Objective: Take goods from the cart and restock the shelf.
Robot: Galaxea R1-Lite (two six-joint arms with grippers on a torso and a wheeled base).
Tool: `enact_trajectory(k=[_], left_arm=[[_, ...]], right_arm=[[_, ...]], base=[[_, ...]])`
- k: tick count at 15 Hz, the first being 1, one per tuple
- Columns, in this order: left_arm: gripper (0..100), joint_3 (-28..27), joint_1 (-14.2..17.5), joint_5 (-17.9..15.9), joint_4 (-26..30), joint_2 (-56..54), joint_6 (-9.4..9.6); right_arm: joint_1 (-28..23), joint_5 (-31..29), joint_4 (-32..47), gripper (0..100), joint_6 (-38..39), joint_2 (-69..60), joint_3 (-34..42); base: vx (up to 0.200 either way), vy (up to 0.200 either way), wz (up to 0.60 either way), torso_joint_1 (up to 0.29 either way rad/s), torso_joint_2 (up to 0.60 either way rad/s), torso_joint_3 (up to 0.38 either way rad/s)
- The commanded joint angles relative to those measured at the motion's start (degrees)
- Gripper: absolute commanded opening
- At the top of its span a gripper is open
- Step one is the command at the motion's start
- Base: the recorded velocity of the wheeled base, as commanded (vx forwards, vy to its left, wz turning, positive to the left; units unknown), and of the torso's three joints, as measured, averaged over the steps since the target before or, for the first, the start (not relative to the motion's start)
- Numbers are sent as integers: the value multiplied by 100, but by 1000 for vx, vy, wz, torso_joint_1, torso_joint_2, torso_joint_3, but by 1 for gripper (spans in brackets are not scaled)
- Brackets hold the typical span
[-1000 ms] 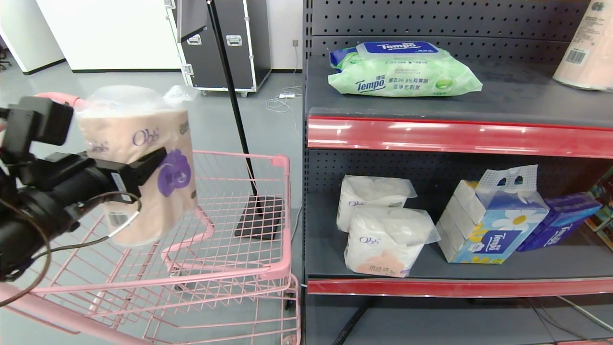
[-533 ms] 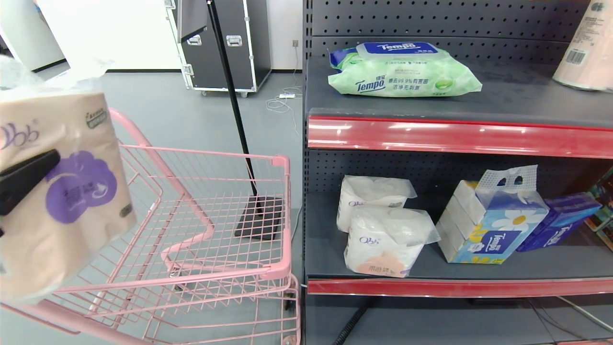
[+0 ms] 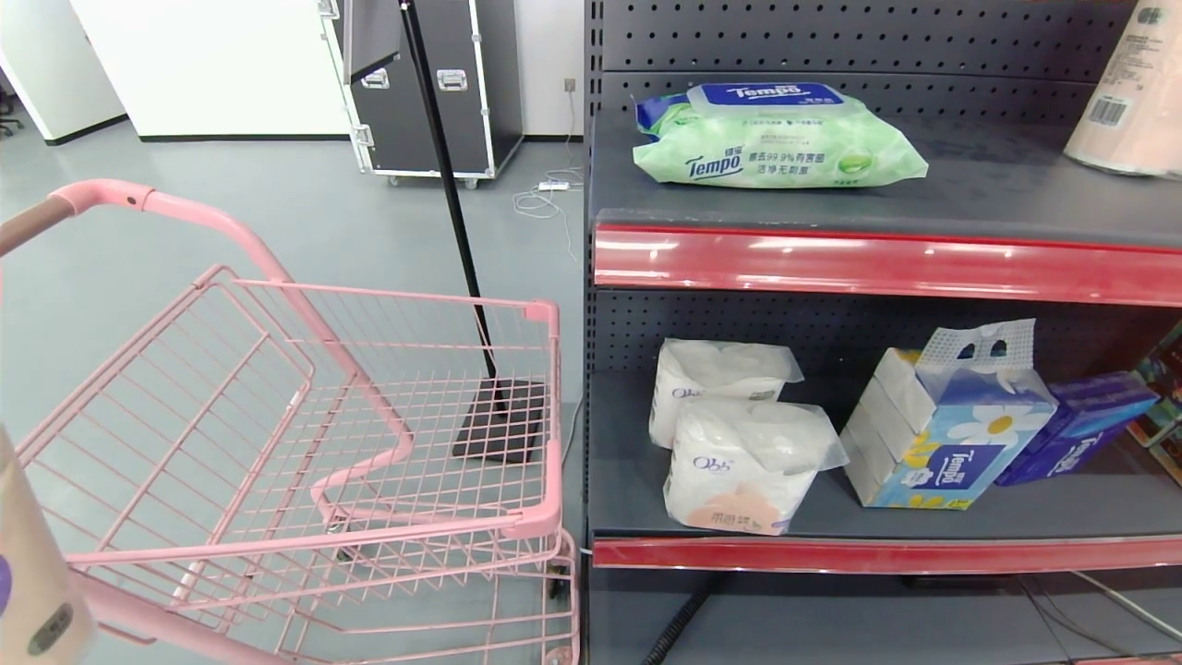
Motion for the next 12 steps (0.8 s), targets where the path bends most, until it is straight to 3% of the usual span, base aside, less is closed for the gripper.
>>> enact_trajectory(k=[1,7,12], left_arm=[[0,22,5,6,8,-328,4],[0,14,5,6,580,-715,22],[0,31,5,94,650,-715,22]], right_arm=[[4,2,0,100,4,2,1],[4,-7,0,100,4,2,1],[4,-7,0,100,13,2,1]], base=[[0,0,0,0,0,0],[0,0,0,71,-369,-291],[0,0,0,140,-506,-369]])
